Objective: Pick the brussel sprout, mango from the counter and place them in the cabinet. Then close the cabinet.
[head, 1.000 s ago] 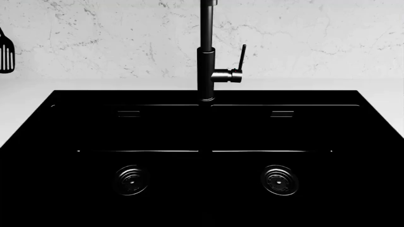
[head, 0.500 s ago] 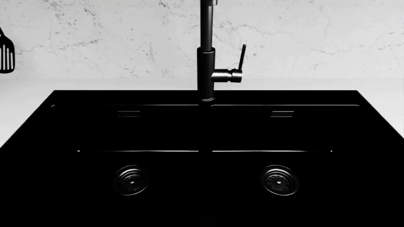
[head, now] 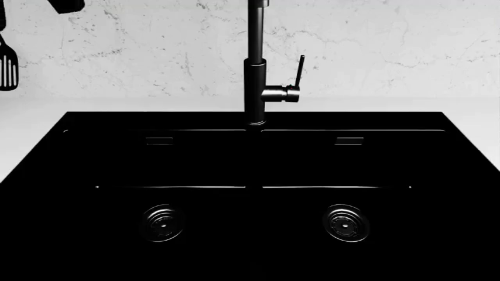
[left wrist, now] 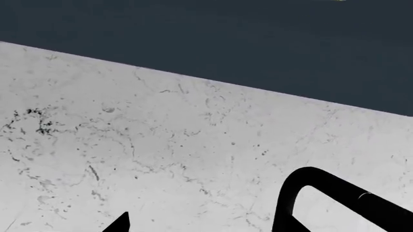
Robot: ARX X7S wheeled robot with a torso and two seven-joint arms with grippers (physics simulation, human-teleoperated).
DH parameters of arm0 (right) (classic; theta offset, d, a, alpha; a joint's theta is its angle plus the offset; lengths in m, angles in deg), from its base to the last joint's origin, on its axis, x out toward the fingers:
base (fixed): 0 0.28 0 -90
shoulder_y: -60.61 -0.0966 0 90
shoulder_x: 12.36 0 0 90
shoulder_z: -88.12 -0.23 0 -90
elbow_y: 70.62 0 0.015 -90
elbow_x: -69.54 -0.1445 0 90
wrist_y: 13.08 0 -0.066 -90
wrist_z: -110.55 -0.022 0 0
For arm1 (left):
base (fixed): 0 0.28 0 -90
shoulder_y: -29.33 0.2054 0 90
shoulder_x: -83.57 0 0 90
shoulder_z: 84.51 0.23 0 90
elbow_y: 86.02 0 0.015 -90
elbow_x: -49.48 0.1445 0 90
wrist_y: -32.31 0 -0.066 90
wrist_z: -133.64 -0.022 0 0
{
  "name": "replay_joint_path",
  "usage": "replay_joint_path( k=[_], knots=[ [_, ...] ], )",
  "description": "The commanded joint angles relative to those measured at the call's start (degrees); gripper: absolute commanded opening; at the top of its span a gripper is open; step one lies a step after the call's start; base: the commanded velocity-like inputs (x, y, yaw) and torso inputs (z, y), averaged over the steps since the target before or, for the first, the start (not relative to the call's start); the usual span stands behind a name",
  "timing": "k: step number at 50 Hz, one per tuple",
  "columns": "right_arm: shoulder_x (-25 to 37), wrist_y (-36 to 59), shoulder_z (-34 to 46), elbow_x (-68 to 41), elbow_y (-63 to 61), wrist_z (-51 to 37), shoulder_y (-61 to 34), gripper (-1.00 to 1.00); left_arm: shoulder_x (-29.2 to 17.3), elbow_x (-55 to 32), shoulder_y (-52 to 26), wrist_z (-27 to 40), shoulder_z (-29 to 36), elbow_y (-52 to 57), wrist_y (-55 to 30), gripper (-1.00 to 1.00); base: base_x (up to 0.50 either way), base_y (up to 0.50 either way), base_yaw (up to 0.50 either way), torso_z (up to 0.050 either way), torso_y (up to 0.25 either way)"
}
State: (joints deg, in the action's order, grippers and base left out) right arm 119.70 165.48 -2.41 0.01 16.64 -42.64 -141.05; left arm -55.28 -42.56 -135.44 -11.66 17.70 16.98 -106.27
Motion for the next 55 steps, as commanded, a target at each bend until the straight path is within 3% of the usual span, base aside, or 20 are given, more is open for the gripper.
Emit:
replay_joint_path(
  k=[1,18,39,55],
  knots=[
    [2.6,-0.3,-4.6,-9.6,-1.5,-12.8,7.1,1.0,-0.4,0.0,-0.2,-1.4,0.8,0.6,-1.0,1.0,0.0,0.0,0.0,0.0,0.0],
    [4.9,-2.7,-10.3,-17.8,-1.8,-27.0,16.1,1.0,-0.5,-0.1,-0.6,-2.7,1.2,1.3,-1.4,1.0,0.0,0.0,0.0,0.0,0.0],
    [5.5,-6.3,-11.4,-20.0,-3.5,-29.8,21.5,1.0,-0.7,-1.2,-0.2,-2.7,0.7,2.9,-1.0,1.0,-0.26,0.0,0.0,0.0,0.001],
    [5.1,-10.0,-15.3,-21.0,-5.8,-35.5,29.2,1.0,0.4,-0.2,0.5,-3.1,1.8,5.1,-0.9,1.0,-0.25,-0.48,0.0,0.0,-0.001]
  ],
)
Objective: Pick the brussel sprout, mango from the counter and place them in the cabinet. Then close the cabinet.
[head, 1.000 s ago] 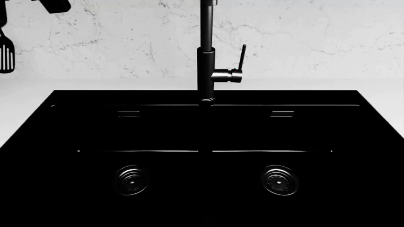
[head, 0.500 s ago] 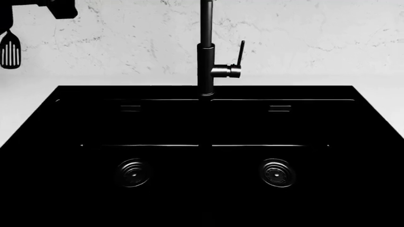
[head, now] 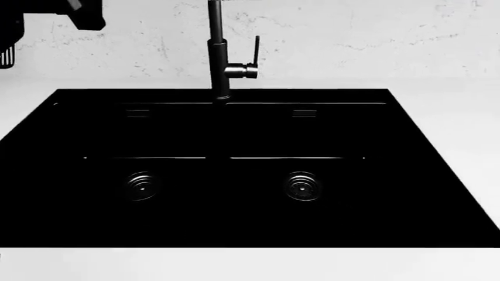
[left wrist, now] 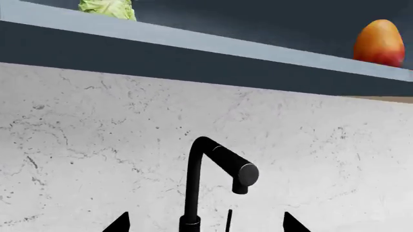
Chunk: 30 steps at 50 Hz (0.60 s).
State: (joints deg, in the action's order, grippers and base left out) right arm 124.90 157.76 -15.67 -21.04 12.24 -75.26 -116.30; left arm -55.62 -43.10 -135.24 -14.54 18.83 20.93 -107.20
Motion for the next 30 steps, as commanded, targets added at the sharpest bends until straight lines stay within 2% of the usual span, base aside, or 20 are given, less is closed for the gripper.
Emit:
replay_joint_path(
  k=[1,23,30],
  knots=[
    [-0.2,-2.5,-2.0,0.2,-1.4,-2.9,4.5,1.0,0.8,0.4,0.2,-0.2,0.8,1.2,0.0,1.0,0.0,-0.41,0.0,0.0,0.0],
    [-1.0,-3.4,0.2,-0.7,0.2,-4.4,4.4,1.0,0.8,0.5,0.5,-1.2,1.2,3.9,-0.1,1.0,0.02,-0.48,0.0,0.0,0.0],
    [-1.6,-3.7,1.2,-0.3,0.4,-3.6,5.4,1.0,0.9,0.9,1.3,-1.7,1.6,4.9,-0.1,1.0,0.08,-0.1,0.0,0.0,0.0]
  ],
)
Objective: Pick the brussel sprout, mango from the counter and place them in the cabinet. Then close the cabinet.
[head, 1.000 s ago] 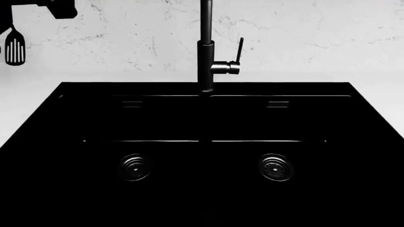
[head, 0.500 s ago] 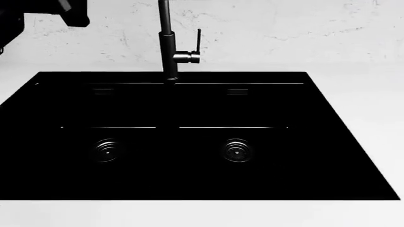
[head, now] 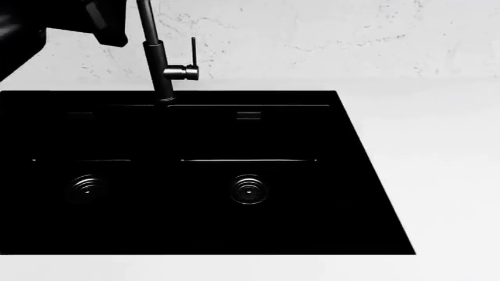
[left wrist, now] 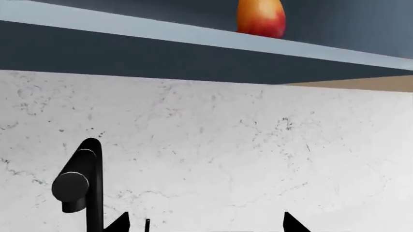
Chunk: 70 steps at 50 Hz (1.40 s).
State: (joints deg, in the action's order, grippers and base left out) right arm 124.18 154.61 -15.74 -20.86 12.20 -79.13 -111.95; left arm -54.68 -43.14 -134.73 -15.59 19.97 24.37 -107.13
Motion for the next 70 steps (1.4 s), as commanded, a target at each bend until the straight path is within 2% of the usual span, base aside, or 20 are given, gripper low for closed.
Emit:
replay_joint_path(
  k=[1,16,23,41,51,60,70],
  knots=[
    [-1.0,-0.7,1.4,-0.2,0.5,0.6,1.5,1.0,0.1,1.1,1.0,-0.8,0.6,1.7,-0.1,1.0,0.08,0.0,0.0,0.0,0.0],
    [-1.9,-2.2,1.0,0.2,-0.2,1.8,6.8,1.0,1.3,1.4,4.7,-2.0,1.6,5.9,0.8,1.0,0.0,-0.01,0.0,0.0,0.0],
    [-1.3,-2.4,0.4,-0.5,-0.6,1.1,8.1,1.0,1.5,2.1,5.5,-2.5,2.1,6.7,0.9,1.0,0.0,-0.44,0.0,0.0,0.0],
    [-0.6,-2.4,1.9,-1.1,-0.4,1.1,6.5,1.0,1.6,2.0,5.1,-2.5,2.2,6.9,1.0,1.0,0.08,-0.24,0.0,0.0,0.0],
    [-0.5,-3.0,2.4,-1.0,-0.5,1.6,6.4,1.0,1.7,2.2,4.9,-2.6,2.3,6.8,1.1,1.0,0.15,-0.02,0.0,0.0,0.0],
    [-0.7,-3.7,2.2,-1.6,-0.4,1.3,6.1,1.0,1.5,1.9,4.6,-2.4,2.3,6.8,1.0,1.0,0.0,0.0,0.5,0.0,0.0],
    [0.0,-4.0,2.7,-1.1,-0.6,1.9,5.6,1.0,1.4,1.6,4.5,-2.2,2.4,7.1,1.0,1.0,0.1,0.01,0.0,0.0,0.0]
  ],
)
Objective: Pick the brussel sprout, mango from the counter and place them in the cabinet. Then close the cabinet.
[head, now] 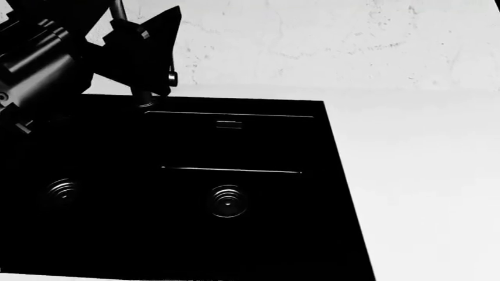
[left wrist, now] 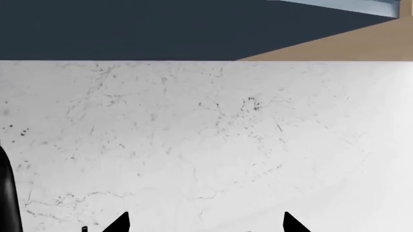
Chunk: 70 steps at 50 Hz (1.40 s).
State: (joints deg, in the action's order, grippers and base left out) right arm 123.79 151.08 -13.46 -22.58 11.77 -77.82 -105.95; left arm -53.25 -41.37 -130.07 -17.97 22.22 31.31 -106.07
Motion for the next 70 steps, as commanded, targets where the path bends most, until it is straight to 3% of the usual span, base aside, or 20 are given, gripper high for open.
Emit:
replay_joint_path(
  k=[1,14,29,51,60,70],
  knots=[
    [0.4,-0.6,0.4,0.8,-0.2,0.9,-0.3,1.0,0.0,-0.2,-0.2,0.2,0.1,0.1,-0.1,1.0,0.34,0.02,0.0,0.0,0.0],
    [2.8,-0.8,-1.8,-2.8,-1.1,-2.1,0.1,1.0,-0.3,-0.2,-0.5,0.0,0.1,-0.2,-0.1,1.0,0.11,0.01,0.0,0.0,0.0],
    [11.8,-0.5,-8.9,-11.1,-2.7,-7.9,0.1,1.0,-0.4,-0.5,-1.2,0.4,0.1,-0.5,-0.1,1.0,0.0,0.0,0.0,0.0,0.0],
    [13.1,-7.3,-20.4,0.8,-5.6,-11.5,4.9,1.0,-0.6,0.1,-0.9,0.3,-0.1,-0.6,0.6,1.0,0.0,0.0,0.0,0.0,0.0],
    [13.0,-11.4,-17.4,6.0,-5.7,-9.5,0.7,1.0,-0.7,-0.3,-1.2,0.6,-0.2,-0.6,0.6,1.0,0.0,0.0,0.0,0.0,0.0],
    [11.7,-15.6,-3.1,12.9,-1.6,-4.7,-16.3,1.0,-0.7,-0.9,-0.8,1.4,0.1,-1.1,0.4,1.0,0.0,0.0,0.0,0.0,0.0]
  ],
)
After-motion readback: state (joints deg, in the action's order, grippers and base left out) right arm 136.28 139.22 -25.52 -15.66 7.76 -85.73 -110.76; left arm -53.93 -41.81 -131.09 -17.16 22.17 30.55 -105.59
